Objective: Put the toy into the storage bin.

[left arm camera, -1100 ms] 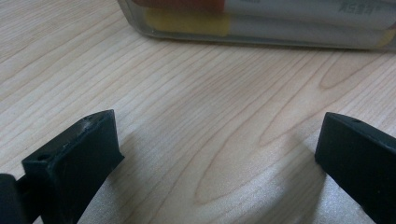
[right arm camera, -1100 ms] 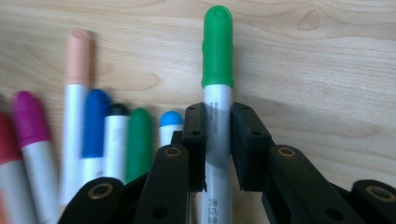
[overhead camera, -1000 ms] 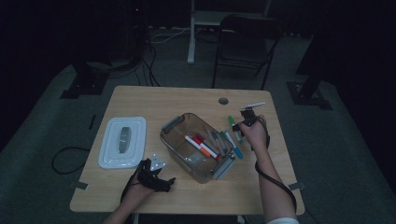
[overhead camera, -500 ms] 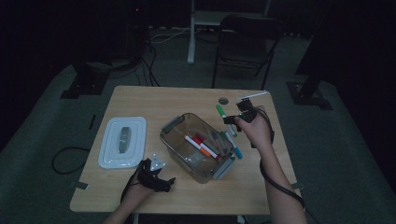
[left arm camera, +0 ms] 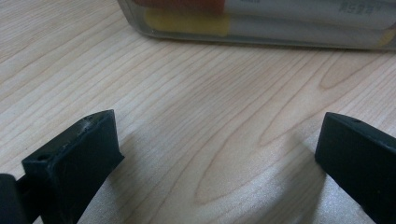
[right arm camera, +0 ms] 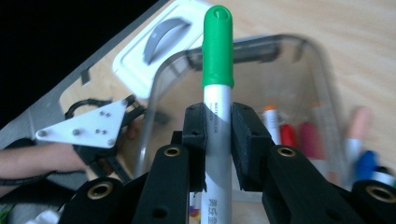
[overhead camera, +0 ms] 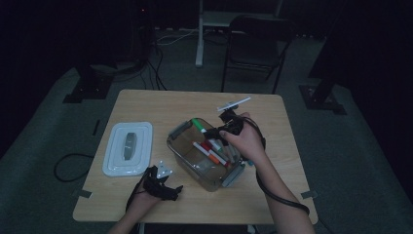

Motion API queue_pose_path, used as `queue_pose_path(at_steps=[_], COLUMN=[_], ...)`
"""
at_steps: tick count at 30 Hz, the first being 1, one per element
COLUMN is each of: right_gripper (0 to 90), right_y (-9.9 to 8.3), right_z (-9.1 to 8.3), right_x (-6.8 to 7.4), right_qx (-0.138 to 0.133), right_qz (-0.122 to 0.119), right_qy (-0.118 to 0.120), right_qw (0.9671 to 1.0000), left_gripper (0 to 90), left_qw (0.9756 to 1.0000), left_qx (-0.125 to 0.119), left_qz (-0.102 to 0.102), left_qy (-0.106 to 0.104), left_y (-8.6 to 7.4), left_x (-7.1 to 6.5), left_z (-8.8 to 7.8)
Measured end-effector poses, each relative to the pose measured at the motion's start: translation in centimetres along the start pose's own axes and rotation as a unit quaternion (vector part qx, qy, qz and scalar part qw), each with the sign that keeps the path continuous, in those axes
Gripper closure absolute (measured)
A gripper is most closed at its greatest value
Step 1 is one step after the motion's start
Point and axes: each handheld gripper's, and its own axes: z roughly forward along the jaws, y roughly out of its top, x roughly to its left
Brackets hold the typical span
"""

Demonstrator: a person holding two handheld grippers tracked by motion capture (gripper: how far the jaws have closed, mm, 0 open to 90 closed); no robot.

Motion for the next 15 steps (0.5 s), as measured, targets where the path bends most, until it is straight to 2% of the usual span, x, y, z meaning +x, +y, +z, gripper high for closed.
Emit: queue_pose_path(at_steps=[1, 4, 5, 6, 7, 8, 9, 10, 11, 12, 13, 15], right_gripper=[76.8, 76.8, 76.8, 76.8, 76.8, 76.8, 76.8, 76.8, 76.8, 76.8, 76.8, 76.8], right_y=[0.0, -0.2, -0.4, -0.7, -0.7, -1.0, -1.0, -1.2, -1.2, -1.3, -1.3, -1.5], right_z=[0.0, 2.0, 2.9, 4.5, 4.5, 6.0, 6.0, 7.3, 7.3, 8.4, 8.4, 9.6], right_x=[0.0, 0.8, 1.0, 1.2, 1.2, 1.3, 1.3, 1.3, 1.3, 1.4, 1.4, 1.4], right_qx=[0.0, 0.026, 0.039, 0.055, 0.055, 0.074, 0.074, 0.092, 0.092, 0.108, 0.108, 0.123], right_qz=[0.0, -0.009, -0.015, -0.022, -0.022, -0.017, -0.017, -0.019, -0.019, -0.017, -0.017, -0.022], right_qy=[0.0, 0.009, 0.005, -0.004, -0.004, 0.006, 0.006, 0.002, 0.002, 0.006, 0.006, -0.007], right_qw=[1.0, 0.9996, 0.9991, 0.9983, 0.9983, 0.9971, 0.9971, 0.9956, 0.9956, 0.994, 0.994, 0.9921], left_gripper=[0.6, 0.6, 0.6, 0.6, 0.6, 0.6, 0.6, 0.6, 0.6, 0.6, 0.6, 0.6], left_qw=[1.0, 1.0, 1.0, 1.0, 1.0, 1.0, 1.0, 1.0, 1.0, 1.0, 1.0, 1.0], left_qx=[0.0, 0.0, 0.0, -0.001, -0.001, 0.0, 0.0, 0.0, 0.0, -0.001, -0.001, -0.001], left_qz=[0.0, 0.0, 0.0, 0.0, 0.0, 0.0, 0.0, 0.0, 0.0, 0.0, 0.0, 0.0], left_qy=[0.0, 0.0, 0.0, 0.0, 0.0, 0.0, 0.0, 0.0, 0.0, 0.001, 0.001, 0.001], left_y=[0.0, 0.0, 0.0, 0.0, 0.0, 0.0, 0.0, 0.0, 0.0, 0.0, 0.0, 0.0], left_x=[0.0, 0.0, 0.0, 0.0, 0.0, 0.0, 0.0, 0.0, 0.0, 0.0, 0.0, 0.0], left_z=[0.0, 0.0, 0.0, 0.0, 0.0, 0.0, 0.0, 0.0, 0.0, 0.0, 0.0, 0.0])
